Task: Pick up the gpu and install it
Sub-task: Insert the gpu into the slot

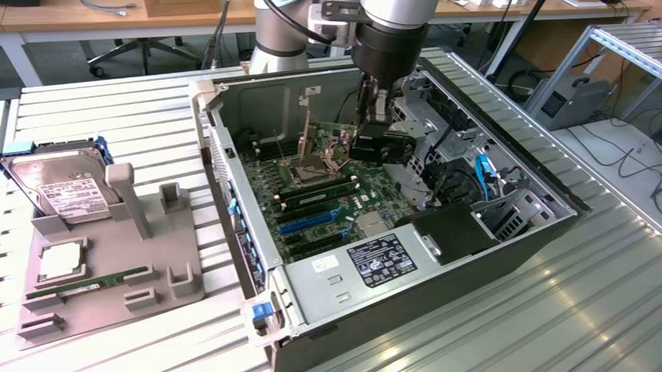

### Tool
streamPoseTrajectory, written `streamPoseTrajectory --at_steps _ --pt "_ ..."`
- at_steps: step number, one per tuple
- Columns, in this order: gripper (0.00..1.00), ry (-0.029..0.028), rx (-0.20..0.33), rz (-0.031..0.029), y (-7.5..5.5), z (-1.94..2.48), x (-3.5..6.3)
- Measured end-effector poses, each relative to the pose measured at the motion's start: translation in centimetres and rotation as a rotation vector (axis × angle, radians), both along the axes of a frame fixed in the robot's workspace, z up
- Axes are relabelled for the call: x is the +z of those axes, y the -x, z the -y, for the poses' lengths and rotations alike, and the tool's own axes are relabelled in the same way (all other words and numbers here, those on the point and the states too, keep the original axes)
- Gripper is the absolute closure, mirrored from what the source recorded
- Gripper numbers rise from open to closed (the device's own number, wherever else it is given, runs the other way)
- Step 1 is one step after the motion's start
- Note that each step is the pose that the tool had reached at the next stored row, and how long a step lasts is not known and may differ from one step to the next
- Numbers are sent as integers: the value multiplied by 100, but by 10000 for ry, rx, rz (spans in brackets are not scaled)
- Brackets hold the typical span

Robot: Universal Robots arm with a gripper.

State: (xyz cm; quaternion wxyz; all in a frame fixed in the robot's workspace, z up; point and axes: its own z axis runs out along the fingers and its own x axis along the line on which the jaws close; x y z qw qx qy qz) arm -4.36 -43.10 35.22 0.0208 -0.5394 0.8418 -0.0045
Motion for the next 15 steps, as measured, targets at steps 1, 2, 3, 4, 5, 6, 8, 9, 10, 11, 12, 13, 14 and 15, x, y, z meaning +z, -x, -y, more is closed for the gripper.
streamPoseTrajectory --at_steps 1,2,3,4,5,6,8,9,10,11,12,13,14,15 --pt "73 0 56 0 0 0 0" --pt "73 0 136 0 0 0 0" --pt "73 0 176 0 0 0 0" --pt "73 0 232 0 0 0 0" --pt "73 0 284 0 0 0 0" --pt "73 0 350 0 0 0 0" --pt "73 -1 500 0 0 0 0" --pt "73 0 554 0 0 0 0" --pt "73 0 608 -1 0 0 0" --pt "73 -1 653 0 0 0 0" --pt "73 -1 712 0 0 0 0" --pt "73 0 773 0 0 0 0" --pt "73 0 873 0 0 0 0" --pt "73 0 930 0 0 0 0"
